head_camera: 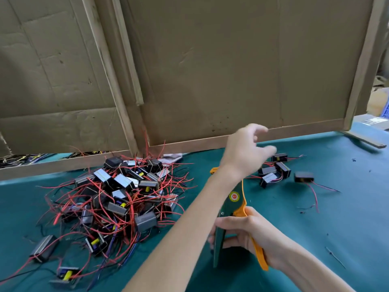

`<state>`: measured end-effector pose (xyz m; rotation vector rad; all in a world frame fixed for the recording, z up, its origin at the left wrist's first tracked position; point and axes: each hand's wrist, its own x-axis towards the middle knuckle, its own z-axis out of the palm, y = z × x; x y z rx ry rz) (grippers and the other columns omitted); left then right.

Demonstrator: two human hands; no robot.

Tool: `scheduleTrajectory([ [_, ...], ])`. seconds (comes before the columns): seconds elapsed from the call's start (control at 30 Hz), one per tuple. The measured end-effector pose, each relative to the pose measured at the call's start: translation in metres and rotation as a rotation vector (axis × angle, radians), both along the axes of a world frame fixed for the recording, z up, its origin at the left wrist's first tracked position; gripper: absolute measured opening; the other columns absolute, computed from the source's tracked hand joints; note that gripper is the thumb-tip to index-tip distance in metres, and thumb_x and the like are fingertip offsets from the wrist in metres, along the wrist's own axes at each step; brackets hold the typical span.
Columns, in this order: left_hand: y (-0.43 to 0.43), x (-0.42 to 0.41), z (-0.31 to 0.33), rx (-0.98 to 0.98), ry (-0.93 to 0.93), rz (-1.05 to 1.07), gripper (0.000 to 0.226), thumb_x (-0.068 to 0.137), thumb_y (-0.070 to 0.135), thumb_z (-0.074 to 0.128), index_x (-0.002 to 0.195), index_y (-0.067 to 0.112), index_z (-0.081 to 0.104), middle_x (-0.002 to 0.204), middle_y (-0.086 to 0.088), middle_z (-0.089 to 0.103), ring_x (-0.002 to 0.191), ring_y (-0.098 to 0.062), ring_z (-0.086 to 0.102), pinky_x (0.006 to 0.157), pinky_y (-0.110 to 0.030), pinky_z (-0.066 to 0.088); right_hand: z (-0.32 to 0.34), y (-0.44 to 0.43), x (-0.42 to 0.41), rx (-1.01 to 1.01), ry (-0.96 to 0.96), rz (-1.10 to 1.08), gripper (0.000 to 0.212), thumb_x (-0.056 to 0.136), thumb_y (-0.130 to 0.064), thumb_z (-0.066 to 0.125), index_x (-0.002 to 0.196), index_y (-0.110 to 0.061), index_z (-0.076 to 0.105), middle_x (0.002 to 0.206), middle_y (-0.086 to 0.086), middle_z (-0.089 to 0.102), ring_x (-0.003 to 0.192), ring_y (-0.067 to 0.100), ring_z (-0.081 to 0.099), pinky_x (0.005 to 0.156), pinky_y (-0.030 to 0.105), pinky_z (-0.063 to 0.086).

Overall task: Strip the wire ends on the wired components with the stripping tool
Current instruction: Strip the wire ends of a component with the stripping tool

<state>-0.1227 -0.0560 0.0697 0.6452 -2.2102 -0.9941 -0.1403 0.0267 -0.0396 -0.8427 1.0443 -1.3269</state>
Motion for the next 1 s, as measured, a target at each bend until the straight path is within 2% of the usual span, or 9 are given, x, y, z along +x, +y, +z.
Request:
scheduleTrajectory([
  [0.07, -0.004, 0.041, -0.007, -0.065, 0.266, 0.109, 0.023, 0.082, 0.015, 0.064, 0.104, 0.021, 0.065, 0.112, 0.006, 0.064, 0.108, -0.005, 0.056, 0.094, -0.025, 0.047, 0.004, 0.001, 0.0, -0.04, 0.027, 0.003, 0.013, 0.07, -0.009, 0.074, 0.082, -0.006, 0.069, 0.08, 0.023, 0.065, 0.074, 0.038, 0.067, 0.071, 0.044, 0.057],
  [0.1, -0.008, 0.064, -0.01, -0.095, 0.326, 0.121, 0.018, 0.082, 0.017, 0.061, 0.097, 0.025, 0.064, 0.109, 0.011, 0.062, 0.109, -0.002, 0.054, 0.095, -0.022, 0.044, 0.006, 0.002, 0.001, -0.057, 0.038, 0.015, 0.01, 0.071, -0.008, 0.074, 0.08, -0.008, 0.07, 0.078, 0.022, 0.065, 0.074, 0.039, 0.067, 0.071, 0.045, 0.057],
  [0.13, -0.012, 0.086, -0.013, -0.15, 0.306, 0.104, 0.016, 0.081, 0.02, 0.059, 0.093, 0.028, 0.063, 0.111, 0.014, 0.059, 0.114, -0.001, 0.049, 0.098, -0.019, 0.039, 0.008, 0.003, 0.001, -0.075, 0.046, 0.031, 0.01, 0.071, -0.009, 0.075, 0.08, -0.009, 0.07, 0.078, 0.022, 0.065, 0.074, 0.039, 0.067, 0.072, 0.045, 0.057],
  [0.2, -0.019, 0.123, -0.018, -0.334, 0.107, 0.031, 0.014, 0.081, 0.026, 0.062, 0.093, 0.031, 0.065, 0.126, 0.016, 0.048, 0.131, -0.004, 0.032, 0.106, -0.014, 0.024, 0.011, 0.005, 0.002, -0.099, 0.059, 0.055, 0.014, 0.069, -0.012, 0.078, 0.081, -0.009, 0.071, 0.079, 0.023, 0.066, 0.074, 0.04, 0.067, 0.071, 0.044, 0.056],
  [0.3, -0.03, 0.148, -0.026, -0.555, -0.084, -0.014, 0.019, 0.077, 0.035, 0.07, 0.096, 0.033, 0.069, 0.143, 0.012, 0.036, 0.141, -0.008, 0.014, 0.112, -0.015, 0.01, 0.012, 0.007, 0.004, -0.109, 0.089, 0.073, 0.019, 0.067, -0.016, 0.081, 0.082, -0.01, 0.07, 0.08, 0.023, 0.067, 0.075, 0.04, 0.068, 0.071, 0.043, 0.056],
  [0.6, -0.037, 0.145, -0.033, -0.641, -0.135, -0.08, 0.022, 0.079, 0.036, 0.075, 0.101, 0.033, 0.071, 0.148, 0.007, 0.032, 0.143, -0.016, 0.014, 0.113, -0.047, 0.025, 0.005, 0.003, 0.005, -0.063, 0.128, 0.111, 0.023, 0.065, -0.021, 0.085, 0.081, -0.011, 0.072, 0.081, 0.022, 0.068, 0.077, 0.042, 0.069, 0.072, 0.044, 0.056],
  [0.73, -0.042, 0.144, -0.04, -0.718, -0.154, -0.079, 0.018, 0.079, 0.034, 0.076, 0.096, 0.029, 0.069, 0.147, 0.002, 0.036, 0.143, -0.017, 0.016, 0.11, -0.048, 0.03, 0.001, 0.001, 0.005, -0.037, 0.116, 0.151, 0.033, 0.058, -0.029, 0.092, 0.081, -0.013, 0.073, 0.079, 0.02, 0.069, 0.075, 0.04, 0.069, 0.073, 0.046, 0.057],
  [0.87, -0.046, 0.145, -0.044, -0.862, -0.176, -0.042, 0.015, 0.08, 0.037, 0.074, 0.088, 0.025, 0.069, 0.142, -0.003, 0.043, 0.139, -0.023, 0.024, 0.107, -0.049, 0.031, -0.001, -0.001, 0.007, 0.002, 0.087, 0.163, 0.024, 0.059, -0.02, 0.086, 0.077, -0.011, 0.074, 0.077, 0.023, 0.067, 0.071, 0.04, 0.069, 0.067, 0.042, 0.058],
  [1.0, -0.044, 0.145, -0.043, -0.91, -0.137, -0.057, 0.027, 0.08, 0.041, 0.072, 0.099, 0.022, 0.067, 0.14, -0.002, 0.046, 0.135, -0.021, 0.03, 0.108, -0.042, 0.032, -0.001, -0.001, 0.003, 0.014, 0.054, 0.168, 0.03, 0.056, -0.02, 0.089, 0.079, -0.008, 0.074, 0.078, 0.025, 0.067, 0.072, 0.04, 0.069, 0.066, 0.042, 0.058],
])
